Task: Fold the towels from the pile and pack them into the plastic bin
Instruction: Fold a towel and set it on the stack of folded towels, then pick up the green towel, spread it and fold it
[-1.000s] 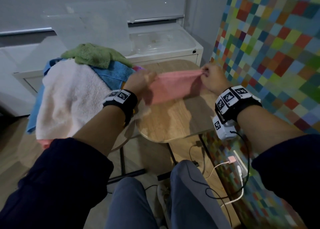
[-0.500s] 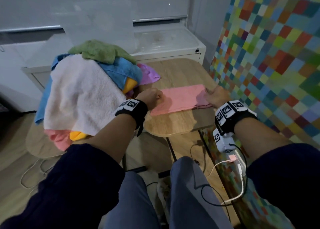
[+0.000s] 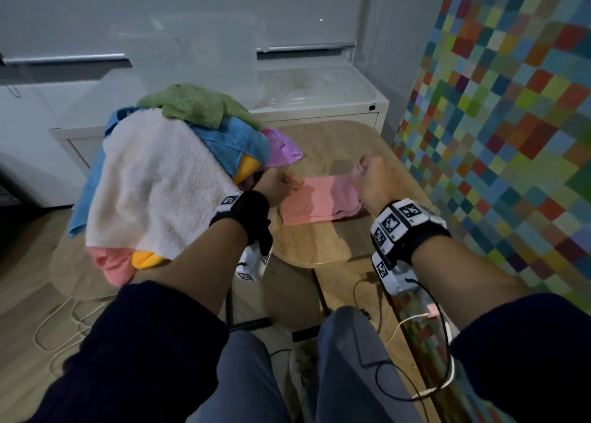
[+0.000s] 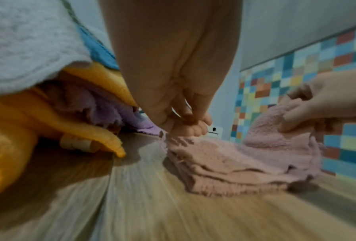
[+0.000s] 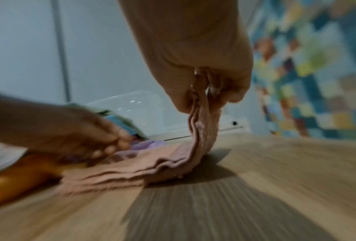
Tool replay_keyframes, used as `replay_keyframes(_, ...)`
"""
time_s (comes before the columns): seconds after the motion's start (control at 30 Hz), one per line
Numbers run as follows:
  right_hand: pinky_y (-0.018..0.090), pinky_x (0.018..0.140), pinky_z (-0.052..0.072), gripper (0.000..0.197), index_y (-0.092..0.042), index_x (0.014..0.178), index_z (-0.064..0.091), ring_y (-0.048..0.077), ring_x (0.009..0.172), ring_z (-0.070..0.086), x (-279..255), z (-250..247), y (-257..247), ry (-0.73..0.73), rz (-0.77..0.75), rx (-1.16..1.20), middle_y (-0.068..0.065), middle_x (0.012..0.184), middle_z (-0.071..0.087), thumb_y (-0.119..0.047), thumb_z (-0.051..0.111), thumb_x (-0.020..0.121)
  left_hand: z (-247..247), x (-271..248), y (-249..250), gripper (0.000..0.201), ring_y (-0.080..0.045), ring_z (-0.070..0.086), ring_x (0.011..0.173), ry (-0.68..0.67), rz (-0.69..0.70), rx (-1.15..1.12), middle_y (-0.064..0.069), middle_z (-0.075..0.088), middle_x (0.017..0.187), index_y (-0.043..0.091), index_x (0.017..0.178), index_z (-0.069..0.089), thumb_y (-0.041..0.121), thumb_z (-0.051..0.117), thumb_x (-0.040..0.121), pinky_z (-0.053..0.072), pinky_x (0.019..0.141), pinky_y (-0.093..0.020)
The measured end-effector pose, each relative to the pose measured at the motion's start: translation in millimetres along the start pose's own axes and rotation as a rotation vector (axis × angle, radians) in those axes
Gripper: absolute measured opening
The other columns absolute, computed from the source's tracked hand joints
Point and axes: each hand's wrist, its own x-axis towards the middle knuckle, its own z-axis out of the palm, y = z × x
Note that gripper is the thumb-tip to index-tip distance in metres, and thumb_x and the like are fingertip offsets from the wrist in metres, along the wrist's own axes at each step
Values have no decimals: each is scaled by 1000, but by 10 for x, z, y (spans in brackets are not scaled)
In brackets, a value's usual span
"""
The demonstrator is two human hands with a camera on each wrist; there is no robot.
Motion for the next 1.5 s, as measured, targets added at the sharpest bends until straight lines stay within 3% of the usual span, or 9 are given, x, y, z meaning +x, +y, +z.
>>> replay_keyframes(0.1, 28, 68, 39, 20, -11, 112, 54, 22, 86, 59, -199, 142, -281, 80, -366, -52, 5, 99, 61, -12, 49, 93, -3, -25, 90, 23, 0, 58, 47, 36, -119, -253, -12, 60, 77, -8, 109, 57, 1, 40, 96, 50, 50, -16)
replay_keyframes(0.2, 35, 78, 43, 19, -10, 105, 55, 24, 89, 58, -410, 319, -384, 42, -565, 40, 7, 95, 62, -9, 56, 86, 16, -47, 99, 36, -12, 54, 94, 88, -100, -238, -8, 58, 105, -2, 117, 58, 23, 36, 101, 42, 92, -27)
replay_keyframes(0.27, 35, 79, 43, 22, -11, 100, 54, 25, 91, 57, -456, 425, -349, -28, -620, 74, 7, 93, 62, -6, 60, 79, 44, -77, 51, 35, -16, 50, 97, 87, -135, -298, -7, 57, 96, 4, 96, 63, 28, 37, 101, 37, 94, -29)
replay_keyframes(0.37, 32, 80, 40, 41, -18, 119, 47, 22, 101, 56, -452, 516, -281, -250, -556, 128, 5, 109, 60, -13, 61, 81, 70, -58, -62, 27, -20, 52, 76, 72, -109, -312, -12, 55, 73, 7, 71, 55, 10, 48, 96, 42, 76, -31)
replay_keyframes(0.53, 25, 85, 41, 40, -5, 107, 61, 18, 100, 56, -423, 538, -139, -234, -585, 379, 6, 108, 64, -37, 54, 85, 30, -15, -125, 20, -13, 56, 77, 40, -115, -293, -9, 58, 76, 1, 82, 59, -7, 44, 91, 43, 72, -31)
replay_keyframes(0.67, 21, 88, 36, 30, 1, 104, 65, 24, 101, 58, -292, 572, -95, -187, -546, 330, 13, 107, 66, -14, 42, 91, 53, -21, -110, 27, -23, 50, 103, 120, -219, -237, -10, 51, 105, -9, 119, 51, -1, 40, 95, 40, 86, -31)
replay_keyframes(0.93, 25, 110, 23, 34, -2, 126, 53, 24, 126, 45, -178, 698, -93, -389, -609, -1, 13, 132, 53, -9, 44, 94, -13, 20, -142, 33, -34, 54, 110, 240, -182, 167, -22, 54, 119, -5, 116, 46, 6, 56, 86, 40, 90, -36)
replay_keyframes(1.1, 40, 101, 40, 30, -7, 117, 57, 29, 116, 52, -216, 715, -165, -273, -699, -196, 11, 126, 56, -18, 44, 92, -43, 50, -150, 28, -33, 56, 111, 83, -120, 460, -20, 60, 117, -2, 113, 59, 13, 53, 89, 43, 94, -39)
replay_keyframes(1.5, 43, 103, 32, 51, -17, 135, 41, 33, 125, 44, 1039, 555, 157, -501, -262, -305, 14, 134, 47, -31, 55, 88, -116, 809, 94, 39, -29, 50, 121, -123, 70, 525, -17, 54, 130, 9, 128, 54, 27, 47, 95, 34, 97, -30)
